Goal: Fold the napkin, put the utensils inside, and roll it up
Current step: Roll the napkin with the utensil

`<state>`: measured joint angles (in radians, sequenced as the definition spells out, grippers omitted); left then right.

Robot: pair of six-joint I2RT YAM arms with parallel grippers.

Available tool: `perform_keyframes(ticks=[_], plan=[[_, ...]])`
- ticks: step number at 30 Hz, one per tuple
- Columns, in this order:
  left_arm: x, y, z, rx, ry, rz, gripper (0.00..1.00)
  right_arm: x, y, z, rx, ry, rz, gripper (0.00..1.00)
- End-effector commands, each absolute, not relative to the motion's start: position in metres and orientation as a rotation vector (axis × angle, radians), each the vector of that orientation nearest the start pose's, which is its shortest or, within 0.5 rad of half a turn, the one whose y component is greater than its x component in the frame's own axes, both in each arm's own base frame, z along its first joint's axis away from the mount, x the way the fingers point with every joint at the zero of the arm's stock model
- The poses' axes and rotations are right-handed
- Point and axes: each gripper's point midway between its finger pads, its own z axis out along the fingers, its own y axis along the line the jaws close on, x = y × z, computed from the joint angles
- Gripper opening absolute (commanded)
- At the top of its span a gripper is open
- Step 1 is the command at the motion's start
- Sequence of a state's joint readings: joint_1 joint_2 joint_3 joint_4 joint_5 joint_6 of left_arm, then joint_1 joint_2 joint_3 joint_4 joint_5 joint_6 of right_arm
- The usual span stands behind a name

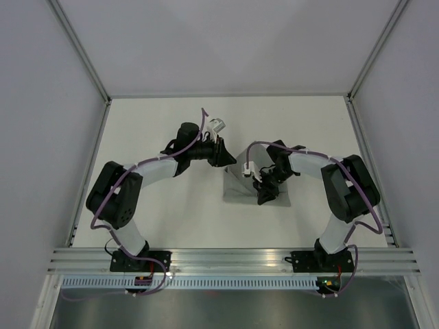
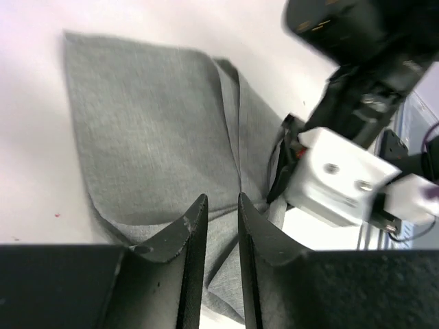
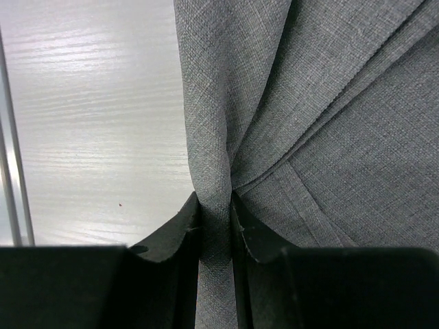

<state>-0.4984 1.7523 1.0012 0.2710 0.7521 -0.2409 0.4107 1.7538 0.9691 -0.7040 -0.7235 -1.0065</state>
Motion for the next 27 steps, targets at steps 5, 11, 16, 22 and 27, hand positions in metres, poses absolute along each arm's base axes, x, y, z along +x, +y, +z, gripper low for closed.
perform_keyframes(ticks=[5,11,16,22,27], plan=[[0.333,-0.311,0.178,0.689,1.713,-0.936,0.29,0.205,0.167,-0.025,-1.870,2.224,1.070,0.09],[0.300,-0.312,0.191,0.763,1.557,-0.756,0.28,0.215,0.165,-0.032,-1.838,2.293,1.175,0.09],[0.265,-0.336,0.180,0.970,1.480,-0.611,0.30,0.220,0.164,-0.037,-1.814,2.343,1.220,0.08],[0.235,-0.362,0.142,1.197,1.436,-0.468,0.34,0.231,0.166,-0.039,-1.778,2.372,1.248,0.09],[0.218,-0.382,0.103,1.378,1.396,-0.347,0.37,0.236,0.165,-0.041,-1.735,2.411,1.253,0.08]])
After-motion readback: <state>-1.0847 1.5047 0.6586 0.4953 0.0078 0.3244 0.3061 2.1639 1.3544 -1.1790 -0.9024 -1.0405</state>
